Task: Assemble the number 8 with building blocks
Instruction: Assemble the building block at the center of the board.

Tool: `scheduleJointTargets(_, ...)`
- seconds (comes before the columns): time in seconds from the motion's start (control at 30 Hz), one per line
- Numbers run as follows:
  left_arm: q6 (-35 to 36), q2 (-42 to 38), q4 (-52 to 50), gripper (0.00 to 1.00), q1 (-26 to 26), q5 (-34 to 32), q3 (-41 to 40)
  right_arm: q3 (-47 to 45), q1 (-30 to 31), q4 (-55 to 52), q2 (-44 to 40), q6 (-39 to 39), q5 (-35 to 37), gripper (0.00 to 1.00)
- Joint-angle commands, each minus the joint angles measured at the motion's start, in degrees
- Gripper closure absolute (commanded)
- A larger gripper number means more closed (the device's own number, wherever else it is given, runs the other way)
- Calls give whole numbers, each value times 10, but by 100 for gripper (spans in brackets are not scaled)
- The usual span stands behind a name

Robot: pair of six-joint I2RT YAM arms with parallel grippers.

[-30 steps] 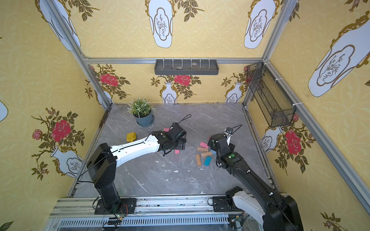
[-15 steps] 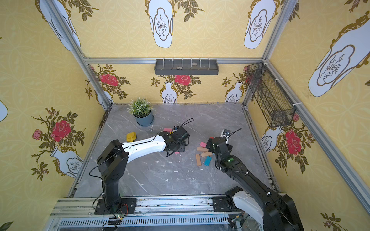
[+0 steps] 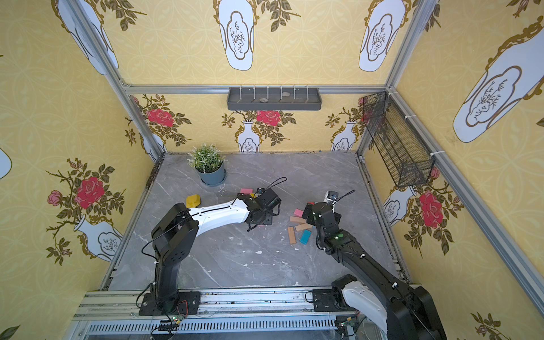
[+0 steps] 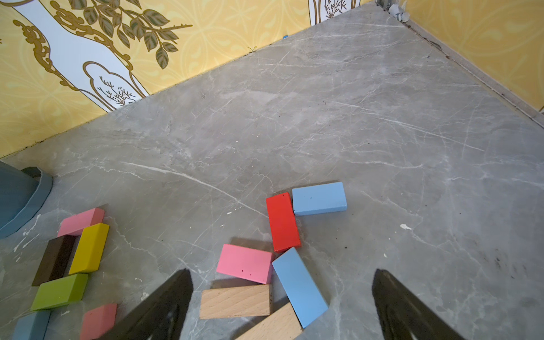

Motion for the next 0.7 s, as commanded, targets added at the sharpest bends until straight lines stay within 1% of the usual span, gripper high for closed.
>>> scheduleJointTargets(0.0,-3,7,3,40,3,-4,-3,3,0,18,4,0,-2,3)
scheduleJointTargets(0.4,-4,26,18,46,11,7,-8,7,0,19,20,-2,-4,3)
scheduleJointTargets(0.6,-4,31,22,51,12,11,-11,8,0,19,22,-1,-3,3)
scheduleJointTargets(0.67,-4,32,22,54,12,10,-12,8,0,18,23,-1,-4,2)
